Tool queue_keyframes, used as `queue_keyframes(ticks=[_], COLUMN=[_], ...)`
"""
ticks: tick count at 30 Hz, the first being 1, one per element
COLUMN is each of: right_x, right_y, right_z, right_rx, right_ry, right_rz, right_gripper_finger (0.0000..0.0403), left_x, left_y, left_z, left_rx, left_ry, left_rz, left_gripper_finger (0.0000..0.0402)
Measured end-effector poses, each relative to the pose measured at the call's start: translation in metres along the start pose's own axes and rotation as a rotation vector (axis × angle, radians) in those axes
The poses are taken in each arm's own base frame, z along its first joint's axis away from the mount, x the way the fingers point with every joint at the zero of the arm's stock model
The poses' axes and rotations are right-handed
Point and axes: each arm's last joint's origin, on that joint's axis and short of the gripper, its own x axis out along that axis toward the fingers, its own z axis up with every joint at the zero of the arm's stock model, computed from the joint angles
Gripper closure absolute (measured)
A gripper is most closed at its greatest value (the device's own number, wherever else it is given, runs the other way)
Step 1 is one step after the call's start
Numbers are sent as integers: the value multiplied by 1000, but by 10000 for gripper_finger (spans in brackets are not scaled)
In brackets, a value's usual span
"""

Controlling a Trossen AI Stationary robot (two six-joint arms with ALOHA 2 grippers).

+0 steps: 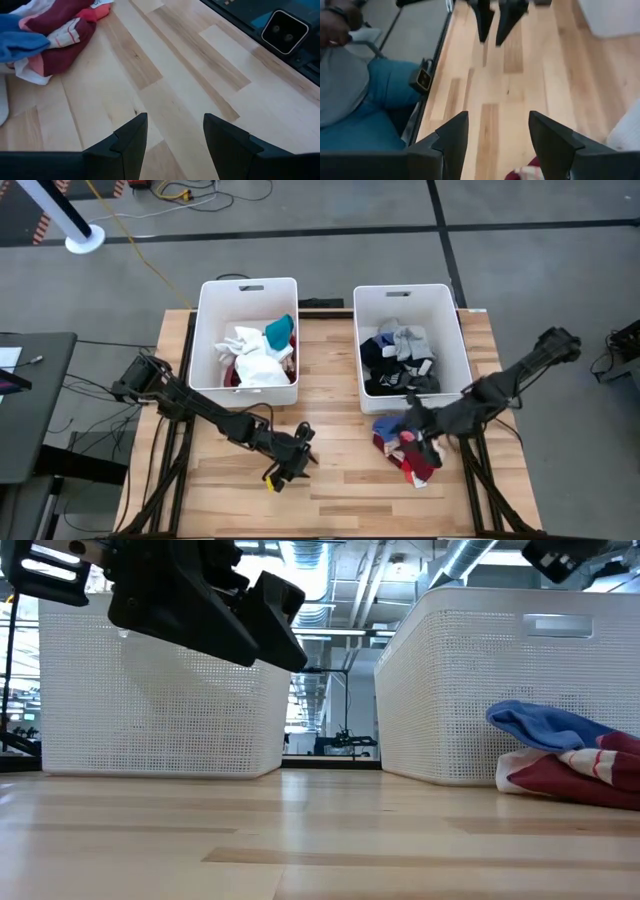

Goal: Sort clothes
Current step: Put the blue sock into the left white bin

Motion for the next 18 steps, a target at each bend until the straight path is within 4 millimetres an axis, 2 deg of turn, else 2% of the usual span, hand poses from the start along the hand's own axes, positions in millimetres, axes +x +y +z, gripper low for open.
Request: queue_keyframes(ticks=[4, 9, 18], right_x=[13, 30, 68], right_y=[9, 15, 21], right_z=[-10, -32, -64], right_rx=[46, 92, 58], right_ry=[55, 170, 261], right_rz=[-32, -179, -394], right_gripper_finger=[191, 191, 191], left_x=[0, 0, 0], left_y=[1, 4, 8], left_z=[1, 0, 1], left_rx=[3, 0, -4], left_ry=[-11, -11, -22], left_rz=[4, 11, 24], left_gripper_finger=[214, 214, 214])
